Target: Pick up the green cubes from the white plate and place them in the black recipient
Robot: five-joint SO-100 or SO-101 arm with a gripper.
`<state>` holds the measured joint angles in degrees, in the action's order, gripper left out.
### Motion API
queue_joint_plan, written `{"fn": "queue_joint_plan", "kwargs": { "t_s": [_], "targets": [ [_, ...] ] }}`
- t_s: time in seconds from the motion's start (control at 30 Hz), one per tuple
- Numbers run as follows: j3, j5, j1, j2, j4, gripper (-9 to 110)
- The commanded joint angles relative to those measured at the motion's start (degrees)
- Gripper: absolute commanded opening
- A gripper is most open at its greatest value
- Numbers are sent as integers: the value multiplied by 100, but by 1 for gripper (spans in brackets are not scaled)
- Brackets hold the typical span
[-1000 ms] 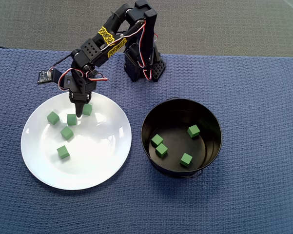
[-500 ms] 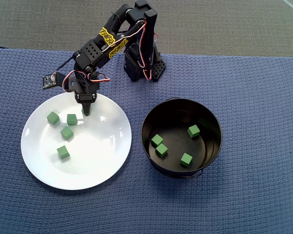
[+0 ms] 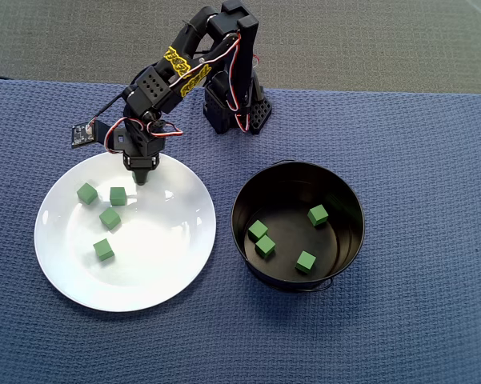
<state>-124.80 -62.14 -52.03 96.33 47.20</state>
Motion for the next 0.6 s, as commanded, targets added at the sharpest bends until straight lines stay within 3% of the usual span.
{"fn": "queue_joint_plan", "kwargs": {
  "t_s": [0.0,0.13,0.33,0.57],
  "targets": [
    [0,132,-44,211,-97,0],
    [325,668,123,483,483,0],
    [1652,2461,835,1239,1969,0],
    [3155,4175,2320,2074,3393,0]
  ]
}}
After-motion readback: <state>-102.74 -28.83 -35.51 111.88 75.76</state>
